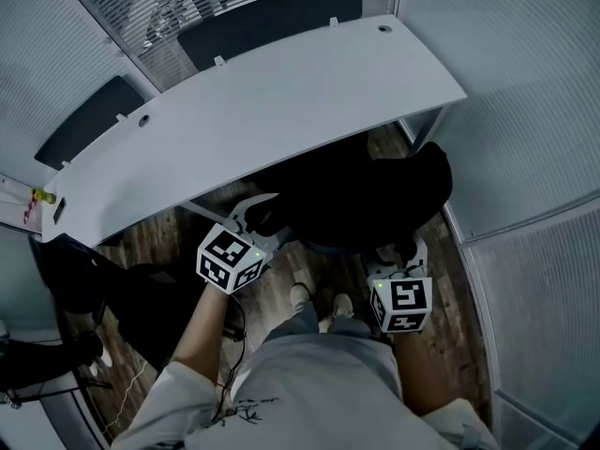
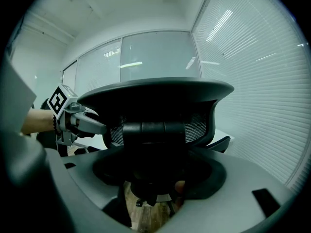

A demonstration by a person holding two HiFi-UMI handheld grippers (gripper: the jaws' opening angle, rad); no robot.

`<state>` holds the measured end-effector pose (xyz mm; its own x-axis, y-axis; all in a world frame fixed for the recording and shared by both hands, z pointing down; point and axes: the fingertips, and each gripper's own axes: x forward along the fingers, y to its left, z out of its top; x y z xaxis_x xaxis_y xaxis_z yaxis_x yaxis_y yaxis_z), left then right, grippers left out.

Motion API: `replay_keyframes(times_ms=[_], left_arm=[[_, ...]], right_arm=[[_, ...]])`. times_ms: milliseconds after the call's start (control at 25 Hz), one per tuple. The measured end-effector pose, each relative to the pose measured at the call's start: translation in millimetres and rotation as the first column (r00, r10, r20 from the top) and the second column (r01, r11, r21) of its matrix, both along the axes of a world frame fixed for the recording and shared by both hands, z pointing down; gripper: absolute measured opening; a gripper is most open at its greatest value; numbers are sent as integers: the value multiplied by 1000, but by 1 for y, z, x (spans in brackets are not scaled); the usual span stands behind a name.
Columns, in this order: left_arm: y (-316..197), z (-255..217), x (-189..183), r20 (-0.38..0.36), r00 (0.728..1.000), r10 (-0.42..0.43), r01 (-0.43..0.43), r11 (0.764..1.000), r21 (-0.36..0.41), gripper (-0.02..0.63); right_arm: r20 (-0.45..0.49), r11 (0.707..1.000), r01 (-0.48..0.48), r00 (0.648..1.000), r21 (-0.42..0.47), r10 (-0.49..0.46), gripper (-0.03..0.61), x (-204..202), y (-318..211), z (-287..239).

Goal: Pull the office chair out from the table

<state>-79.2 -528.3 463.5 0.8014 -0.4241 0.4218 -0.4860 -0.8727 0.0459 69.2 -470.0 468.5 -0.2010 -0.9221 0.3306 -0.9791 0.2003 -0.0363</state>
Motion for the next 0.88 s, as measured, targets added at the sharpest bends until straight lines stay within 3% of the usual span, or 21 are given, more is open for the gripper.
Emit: replay_keyframes(times_ms=[520,880], left_arm=[[43,-2,25,-1,1000,-28,28,1000,2,219],[71,-1,22,-15,1000,-26,26,1000,-9,219]], right_arm=[[2,1000,28,1000,-1,-28,291,26,40,-2],[-5,1000,30,1000,-8,-30,291,23,69,-2]])
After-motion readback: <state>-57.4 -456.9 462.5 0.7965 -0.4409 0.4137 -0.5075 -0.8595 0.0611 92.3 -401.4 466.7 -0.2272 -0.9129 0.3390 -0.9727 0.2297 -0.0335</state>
